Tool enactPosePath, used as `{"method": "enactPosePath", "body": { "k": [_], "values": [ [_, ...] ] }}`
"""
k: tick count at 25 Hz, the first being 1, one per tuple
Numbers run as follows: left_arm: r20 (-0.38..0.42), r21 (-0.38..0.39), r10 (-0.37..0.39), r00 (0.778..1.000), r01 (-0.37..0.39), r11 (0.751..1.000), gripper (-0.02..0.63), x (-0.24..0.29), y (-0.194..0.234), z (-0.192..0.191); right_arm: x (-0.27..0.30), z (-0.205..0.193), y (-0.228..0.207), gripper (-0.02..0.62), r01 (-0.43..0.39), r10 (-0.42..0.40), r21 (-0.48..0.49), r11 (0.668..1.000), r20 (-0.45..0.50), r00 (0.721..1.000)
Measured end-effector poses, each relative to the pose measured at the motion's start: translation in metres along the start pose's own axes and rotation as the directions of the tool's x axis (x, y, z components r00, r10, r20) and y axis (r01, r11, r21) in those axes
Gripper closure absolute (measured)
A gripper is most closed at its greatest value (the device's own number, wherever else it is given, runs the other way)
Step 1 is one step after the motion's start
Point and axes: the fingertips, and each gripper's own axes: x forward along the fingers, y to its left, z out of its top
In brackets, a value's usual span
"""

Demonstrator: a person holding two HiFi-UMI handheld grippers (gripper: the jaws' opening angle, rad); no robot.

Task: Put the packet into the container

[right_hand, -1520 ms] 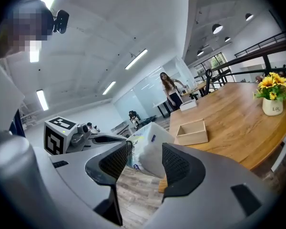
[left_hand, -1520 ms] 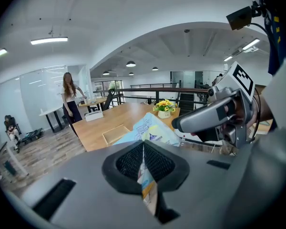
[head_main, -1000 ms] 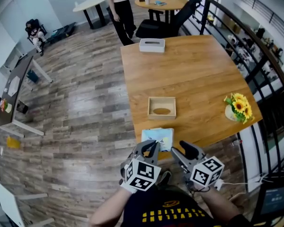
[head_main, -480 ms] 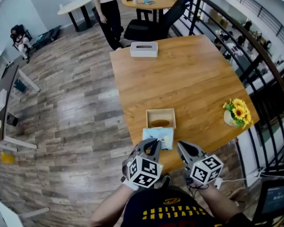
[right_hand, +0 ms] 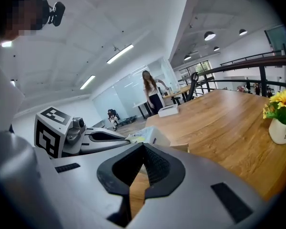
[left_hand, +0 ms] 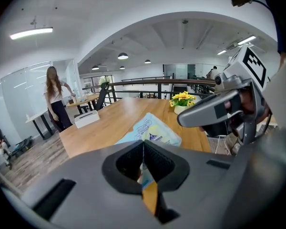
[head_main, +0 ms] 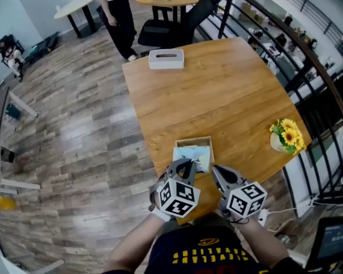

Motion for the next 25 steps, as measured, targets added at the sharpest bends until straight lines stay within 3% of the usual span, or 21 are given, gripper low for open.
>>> {"method": "enactPosePath", "body": {
  "k": [11,25],
  "values": [
    [-0.092,-0.009,0.060,0.994,-0.061,0.998,0.604,0.050,0.007,-0.002,0.020,0.000,-0.037,0.586,-0.029,0.031,0.029,0.999,-0.066,0.997],
    [-0.178,-0.015,0.074,0.981,-0.078,0.997,0.604,0.093,0.007,-0.026,0.031,-0.009,-0.073,0.586,-0.006,0.013,0.065,0.998,-0.103,0.995]
  ]
}}
